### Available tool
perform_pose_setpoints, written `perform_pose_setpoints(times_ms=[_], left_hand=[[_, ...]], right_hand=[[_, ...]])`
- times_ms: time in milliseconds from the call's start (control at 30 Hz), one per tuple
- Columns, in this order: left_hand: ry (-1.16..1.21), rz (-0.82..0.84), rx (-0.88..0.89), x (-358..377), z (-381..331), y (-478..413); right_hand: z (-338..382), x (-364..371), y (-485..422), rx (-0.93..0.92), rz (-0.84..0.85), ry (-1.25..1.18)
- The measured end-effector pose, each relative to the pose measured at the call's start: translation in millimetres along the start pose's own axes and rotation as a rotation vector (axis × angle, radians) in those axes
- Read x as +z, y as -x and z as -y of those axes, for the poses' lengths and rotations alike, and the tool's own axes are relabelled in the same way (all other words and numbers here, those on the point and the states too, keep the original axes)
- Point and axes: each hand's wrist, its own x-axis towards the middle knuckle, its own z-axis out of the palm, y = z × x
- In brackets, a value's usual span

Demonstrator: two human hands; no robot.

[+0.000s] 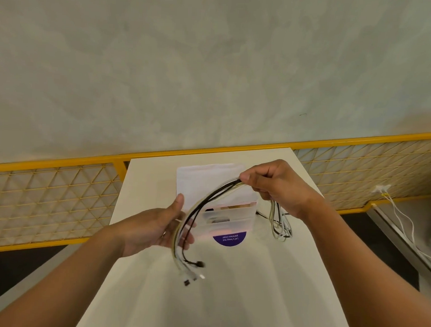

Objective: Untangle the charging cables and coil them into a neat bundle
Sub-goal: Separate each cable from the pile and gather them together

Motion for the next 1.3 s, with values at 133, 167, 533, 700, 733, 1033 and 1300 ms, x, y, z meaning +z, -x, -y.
perform_pose_setpoints(times_ms=[133, 167, 533, 700, 733, 1033, 1300], left_hand=[[-0.176, -0.013, 0.095, 23.7, -35.3, 0.1], [-0.184, -0.034, 0.122, 29.4, -43.2, -0.3], [-0.263, -0.397, 0.303, 52.7, -63.4, -11.3], [-0.174, -0.401, 0.237, 40.9, -55.7, -3.6], [-0.203, -0.341, 0.197, 37.7, -54.8, -1.3], [-0.288, -0.254, 0.166, 48.8, -66.8, -2.1], [-0.402, -0.385, 0.35, 50.5, -57.4, -1.1]], right_hand=[[8.2, 18.2, 3.5, -0.002, 0.053, 0.074], [9.8, 21.8, 4.9, -0.015, 0.064, 0.09], [7.8, 18.5, 12.0, 0.028, 0.111, 0.027], [-7.2, 9.2, 15.0, 0.086, 0.114, -0.058], [-8.7, 10.3, 15.0, 0.083, 0.108, -0.044], [-0.2, 35.5, 11.9, -0.025, 0.148, 0.056], [5.7, 18.4, 14.8, 0.055, 0.29, 0.019]])
